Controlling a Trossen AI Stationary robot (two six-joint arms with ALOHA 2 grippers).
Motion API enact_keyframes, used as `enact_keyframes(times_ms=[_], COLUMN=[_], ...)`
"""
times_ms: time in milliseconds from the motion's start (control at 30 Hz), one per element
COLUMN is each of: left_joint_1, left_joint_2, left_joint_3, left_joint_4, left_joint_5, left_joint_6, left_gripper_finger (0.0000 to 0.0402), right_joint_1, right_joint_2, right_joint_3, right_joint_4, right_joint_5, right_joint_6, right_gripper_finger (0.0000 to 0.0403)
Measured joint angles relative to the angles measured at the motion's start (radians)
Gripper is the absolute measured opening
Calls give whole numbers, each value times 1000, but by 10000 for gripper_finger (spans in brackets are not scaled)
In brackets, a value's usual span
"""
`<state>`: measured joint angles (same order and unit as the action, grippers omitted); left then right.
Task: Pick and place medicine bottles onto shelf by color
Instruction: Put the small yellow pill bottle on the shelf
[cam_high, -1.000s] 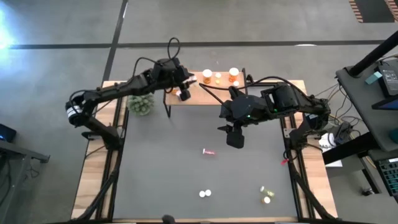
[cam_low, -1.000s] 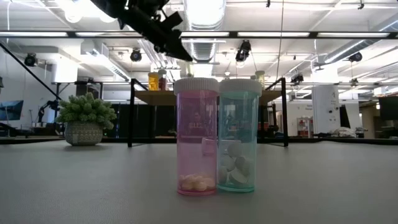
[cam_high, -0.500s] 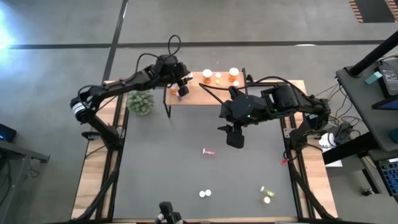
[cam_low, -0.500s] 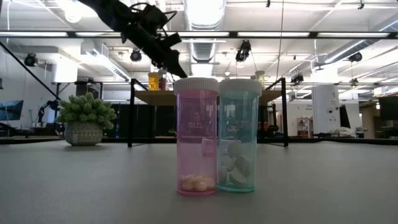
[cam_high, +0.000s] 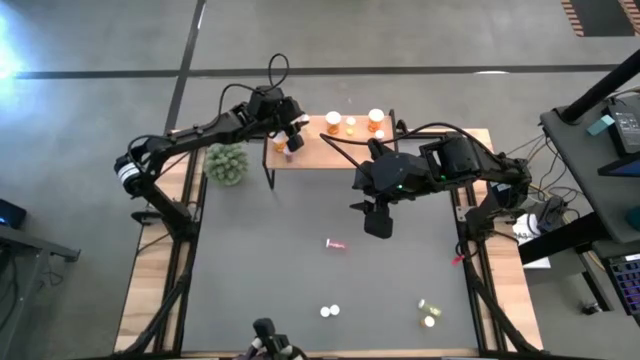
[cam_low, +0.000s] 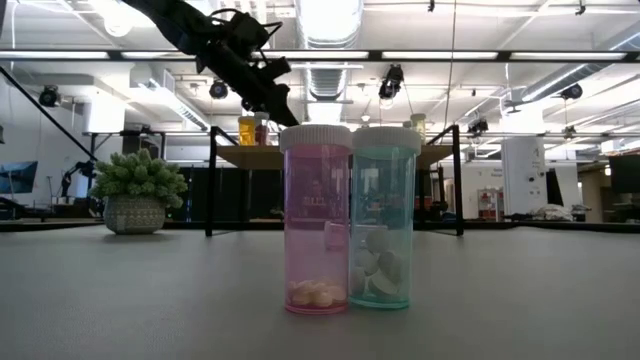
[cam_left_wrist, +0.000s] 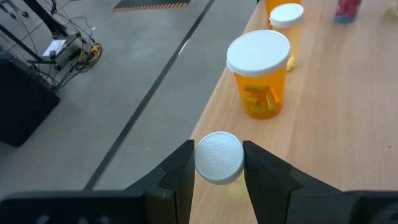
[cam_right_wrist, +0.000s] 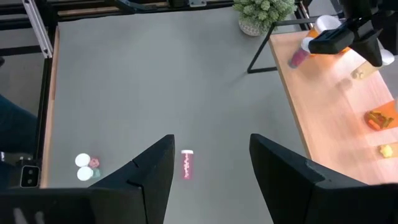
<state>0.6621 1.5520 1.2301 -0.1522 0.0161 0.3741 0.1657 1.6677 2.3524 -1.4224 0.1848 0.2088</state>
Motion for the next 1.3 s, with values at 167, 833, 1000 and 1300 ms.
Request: enact_keyframes(times_ms=[167,833,1000,1300], left_joint_1=[0,2,2,2], left_joint_2=[0,0,0,-1], left_joint_3=[0,-27,-33,-40], left_joint_4=[1,13,15,22], left_joint_5=[-27,-59,-64,-66], left_joint_6=[0,0,0,-1], left_gripper_finger=[105,105,105,105], right_joint_1=[0,0,0,0], right_joint_2=[0,0,0,0], right_joint_3=[0,0,0,0], right_joint_4=[0,0,0,0], right_joint_5=[0,0,0,0], right_joint_6=[0,0,0,0], right_gripper_finger=[199,199,199,199])
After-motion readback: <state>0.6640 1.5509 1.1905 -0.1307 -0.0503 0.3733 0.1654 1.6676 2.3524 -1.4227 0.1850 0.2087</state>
